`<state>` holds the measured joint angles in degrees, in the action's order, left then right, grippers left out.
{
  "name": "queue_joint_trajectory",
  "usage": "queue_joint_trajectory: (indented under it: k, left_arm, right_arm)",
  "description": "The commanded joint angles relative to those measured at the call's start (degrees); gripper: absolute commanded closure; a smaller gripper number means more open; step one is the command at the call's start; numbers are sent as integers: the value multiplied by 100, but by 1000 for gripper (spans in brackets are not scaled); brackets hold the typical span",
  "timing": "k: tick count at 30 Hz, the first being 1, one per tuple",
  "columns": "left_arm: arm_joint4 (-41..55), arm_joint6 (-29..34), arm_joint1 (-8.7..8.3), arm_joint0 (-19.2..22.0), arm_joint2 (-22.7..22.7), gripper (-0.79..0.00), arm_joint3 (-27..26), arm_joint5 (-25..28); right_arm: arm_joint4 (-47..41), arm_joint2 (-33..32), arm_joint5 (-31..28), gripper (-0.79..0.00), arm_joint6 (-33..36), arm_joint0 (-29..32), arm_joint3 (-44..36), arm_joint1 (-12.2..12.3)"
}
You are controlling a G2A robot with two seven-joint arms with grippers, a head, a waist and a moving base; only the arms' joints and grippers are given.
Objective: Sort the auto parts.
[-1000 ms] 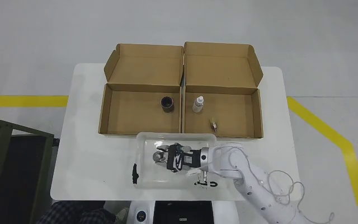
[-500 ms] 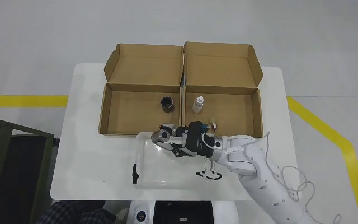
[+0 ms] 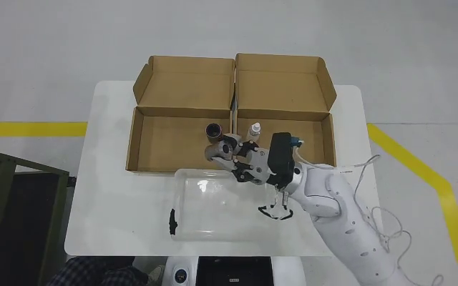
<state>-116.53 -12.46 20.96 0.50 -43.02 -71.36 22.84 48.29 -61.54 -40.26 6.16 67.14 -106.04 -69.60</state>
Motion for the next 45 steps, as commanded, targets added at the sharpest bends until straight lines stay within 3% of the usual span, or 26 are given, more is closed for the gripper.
queue_joint_trajectory:
  k: [1, 23, 45]
  left_arm:
    - [0, 0, 0, 0, 0, -785, 0, 0]
    - [0, 0, 0, 0, 0, -785, 0, 0]
    - [0, 0, 0, 0, 0, -785, 0, 0]
  right_arm:
    - [-31, 6, 5, 0, -23, -33, -5, -6]
    - [912, 358, 132, 0, 412, -202, 329, -35]
    - [2468, 1137, 311, 0, 681, -1416, 1572, -248]
